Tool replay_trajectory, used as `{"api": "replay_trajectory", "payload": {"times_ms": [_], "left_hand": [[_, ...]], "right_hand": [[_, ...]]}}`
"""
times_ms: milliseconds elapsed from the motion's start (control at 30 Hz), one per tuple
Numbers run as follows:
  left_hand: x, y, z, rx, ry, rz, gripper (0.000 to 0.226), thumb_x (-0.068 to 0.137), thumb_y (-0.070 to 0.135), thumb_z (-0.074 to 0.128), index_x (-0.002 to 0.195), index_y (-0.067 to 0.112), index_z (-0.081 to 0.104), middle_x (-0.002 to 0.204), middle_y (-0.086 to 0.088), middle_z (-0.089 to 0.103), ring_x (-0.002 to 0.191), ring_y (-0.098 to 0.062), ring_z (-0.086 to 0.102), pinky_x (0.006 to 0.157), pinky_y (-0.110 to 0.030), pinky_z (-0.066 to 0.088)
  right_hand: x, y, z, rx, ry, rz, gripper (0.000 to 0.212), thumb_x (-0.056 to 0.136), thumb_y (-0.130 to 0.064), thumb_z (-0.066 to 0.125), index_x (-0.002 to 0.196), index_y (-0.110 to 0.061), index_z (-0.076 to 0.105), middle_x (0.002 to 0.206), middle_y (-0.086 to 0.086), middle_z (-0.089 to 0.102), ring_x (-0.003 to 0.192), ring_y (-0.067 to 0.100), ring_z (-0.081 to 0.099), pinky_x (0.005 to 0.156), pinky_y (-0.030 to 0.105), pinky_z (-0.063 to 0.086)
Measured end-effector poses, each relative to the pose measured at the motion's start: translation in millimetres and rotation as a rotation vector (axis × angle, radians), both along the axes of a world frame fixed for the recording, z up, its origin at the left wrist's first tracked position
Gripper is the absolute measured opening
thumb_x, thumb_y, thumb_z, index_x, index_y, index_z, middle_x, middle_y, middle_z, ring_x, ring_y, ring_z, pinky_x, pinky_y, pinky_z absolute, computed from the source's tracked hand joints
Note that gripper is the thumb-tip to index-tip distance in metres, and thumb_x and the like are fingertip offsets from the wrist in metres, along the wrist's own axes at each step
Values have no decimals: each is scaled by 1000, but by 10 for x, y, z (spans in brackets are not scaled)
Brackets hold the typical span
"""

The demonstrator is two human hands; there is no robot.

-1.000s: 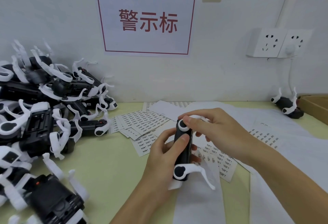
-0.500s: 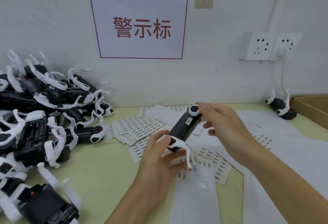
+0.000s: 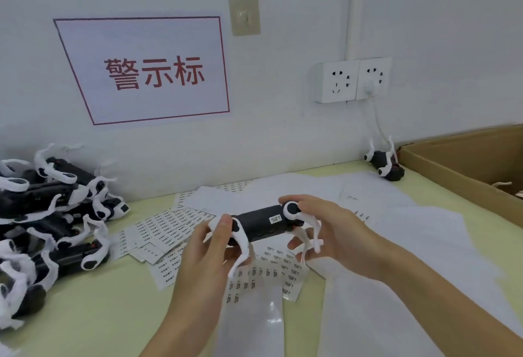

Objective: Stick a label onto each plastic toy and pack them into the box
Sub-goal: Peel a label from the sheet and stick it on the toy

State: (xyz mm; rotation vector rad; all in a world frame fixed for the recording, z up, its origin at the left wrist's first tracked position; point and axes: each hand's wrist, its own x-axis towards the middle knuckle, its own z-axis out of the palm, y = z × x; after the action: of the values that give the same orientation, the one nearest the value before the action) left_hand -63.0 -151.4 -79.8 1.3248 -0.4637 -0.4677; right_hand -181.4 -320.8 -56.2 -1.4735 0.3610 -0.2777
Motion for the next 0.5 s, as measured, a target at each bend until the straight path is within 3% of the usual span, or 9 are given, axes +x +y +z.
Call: {"api": "replay_trajectory", "payload": {"times_ms": [133, 200, 267, 367, 433, 500], "left_hand": [[-131, -324, 94, 137, -71, -105, 54, 72, 73, 58, 93, 24, 68, 83, -4, 75, 73, -21, 71, 77, -39, 48], [-193, -556, 129, 108, -12, -126, 44, 87, 64, 60, 95, 22, 69, 83, -2, 75, 72, -24, 66, 80, -42, 44], [-288, -817, 96, 64, -29, -89, 28, 96, 52, 54, 107, 29, 65, 99, 6, 72, 88, -24, 66, 83, -42, 44], [-470, -1133, -29, 230, -362, 20, 22, 101, 38, 50, 123, 39, 53, 127, 14, 57, 111, -12, 53, 95, -39, 38], [-566, -1332, -152, 374, -617, -6, 30, 101, 29, 48, 130, 38, 49, 142, 12, 48, 121, -12, 44, 106, -42, 31], [-695, -1436, -313, 532, -830, -118, 40, 103, 41, 37, 143, 43, 34, 159, 13, 27, 142, -10, 29, 115, -38, 21]], "right_hand": [[-251, -220, -84, -111, 46, -30, 43, 84, -50, 60, 110, -17, 66, 100, 11, 61, 74, 24, 64, 74, 33, 55], [-404, -399, -118, -73, 34, -122, 50, 84, -50, 62, 108, -6, 63, 92, 12, 57, 68, 27, 61, 68, 35, 55], [-589, -595, -148, -8, 17, -267, 54, 84, -50, 61, 108, -2, 63, 86, 13, 57, 61, 28, 60, 62, 36, 55], [-852, -835, -192, 184, -41, -543, 40, 93, -44, 60, 107, -7, 64, 85, 15, 63, 53, 28, 59, 54, 34, 53], [-982, -971, -192, 307, -101, -701, 27, 97, -38, 56, 103, -12, 63, 90, 18, 64, 55, 30, 63, 52, 33, 54], [-1088, -1096, -184, 439, -170, -806, 27, 96, -35, 56, 110, -13, 61, 98, 19, 63, 60, 32, 67, 54, 33, 55]]}}
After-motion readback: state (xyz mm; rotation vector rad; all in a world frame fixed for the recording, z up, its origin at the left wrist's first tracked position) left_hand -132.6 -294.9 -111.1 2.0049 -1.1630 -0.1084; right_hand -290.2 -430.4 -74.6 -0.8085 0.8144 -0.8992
